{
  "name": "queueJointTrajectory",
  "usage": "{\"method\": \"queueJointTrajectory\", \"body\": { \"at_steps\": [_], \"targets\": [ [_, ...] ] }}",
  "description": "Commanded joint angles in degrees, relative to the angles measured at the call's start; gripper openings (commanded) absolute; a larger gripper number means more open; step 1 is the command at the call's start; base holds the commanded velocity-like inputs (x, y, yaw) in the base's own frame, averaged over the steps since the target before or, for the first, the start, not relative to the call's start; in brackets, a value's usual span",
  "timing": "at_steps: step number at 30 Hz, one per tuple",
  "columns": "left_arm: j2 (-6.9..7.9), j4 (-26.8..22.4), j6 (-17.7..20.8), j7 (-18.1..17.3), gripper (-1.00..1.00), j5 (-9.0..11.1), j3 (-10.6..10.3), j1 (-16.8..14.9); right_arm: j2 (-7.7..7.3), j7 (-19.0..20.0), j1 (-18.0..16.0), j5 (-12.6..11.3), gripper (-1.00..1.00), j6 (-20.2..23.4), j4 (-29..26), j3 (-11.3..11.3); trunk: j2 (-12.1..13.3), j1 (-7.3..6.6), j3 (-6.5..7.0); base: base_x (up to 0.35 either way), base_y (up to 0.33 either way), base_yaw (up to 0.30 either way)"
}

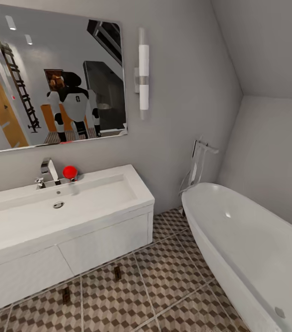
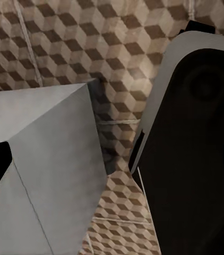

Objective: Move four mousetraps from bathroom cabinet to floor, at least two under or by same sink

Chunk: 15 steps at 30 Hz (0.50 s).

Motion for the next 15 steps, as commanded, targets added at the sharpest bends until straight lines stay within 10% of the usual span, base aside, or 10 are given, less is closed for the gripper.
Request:
{"method": "queueJointTrajectory", "body": {
  "at_steps": [1, 15],
  "targets": [
    [0.01, 0.0, 0.1, 0.1, 1.0, 0.4, -0.5, 0.0, -0.01, -0.3, -0.1, 0.6, 1.0, -0.4, 0.3, -0.5, -0.1, 0.01, -0.07, 0.0, 0.0, -0.3],
    [-0.01, 0.0, 0.2, 0.1, 1.0, 0.4, -0.5, 0.0, -0.02, -0.3, -0.1, 0.6, 1.0, -0.5, 0.3, -0.5, -0.1, 0.01, -0.07, 0.0, 0.0, -0.3]
  ]
}}
